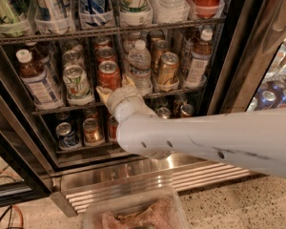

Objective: Pick coke can from middle shelf of fridge

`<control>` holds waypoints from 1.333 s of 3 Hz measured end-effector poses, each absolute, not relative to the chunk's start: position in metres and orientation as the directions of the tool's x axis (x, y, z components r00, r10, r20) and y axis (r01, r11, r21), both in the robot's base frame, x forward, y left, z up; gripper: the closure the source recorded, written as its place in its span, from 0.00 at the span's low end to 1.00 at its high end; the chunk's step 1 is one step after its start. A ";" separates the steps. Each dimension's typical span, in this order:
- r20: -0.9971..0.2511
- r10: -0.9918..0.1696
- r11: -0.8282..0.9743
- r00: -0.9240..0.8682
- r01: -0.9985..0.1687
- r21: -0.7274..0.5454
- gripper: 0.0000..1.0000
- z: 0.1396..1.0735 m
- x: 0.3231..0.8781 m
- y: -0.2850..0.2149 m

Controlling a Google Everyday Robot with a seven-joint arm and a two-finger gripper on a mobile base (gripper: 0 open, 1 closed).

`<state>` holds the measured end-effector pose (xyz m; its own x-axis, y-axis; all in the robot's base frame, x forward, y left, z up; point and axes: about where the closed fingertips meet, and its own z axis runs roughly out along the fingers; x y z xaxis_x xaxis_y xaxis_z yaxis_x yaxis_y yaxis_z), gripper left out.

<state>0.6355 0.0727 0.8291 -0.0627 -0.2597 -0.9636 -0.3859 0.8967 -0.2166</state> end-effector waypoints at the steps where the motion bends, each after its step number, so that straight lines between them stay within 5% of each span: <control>1: -0.963 -0.263 0.901 -0.056 -0.371 -0.224 0.35 0.831 0.646 0.067; 4: -0.963 -0.263 0.905 -0.056 -0.359 -0.226 0.42 0.830 0.654 0.067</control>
Offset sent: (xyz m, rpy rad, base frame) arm 0.0317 -0.0169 -0.0033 -0.0072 -0.0125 -0.0420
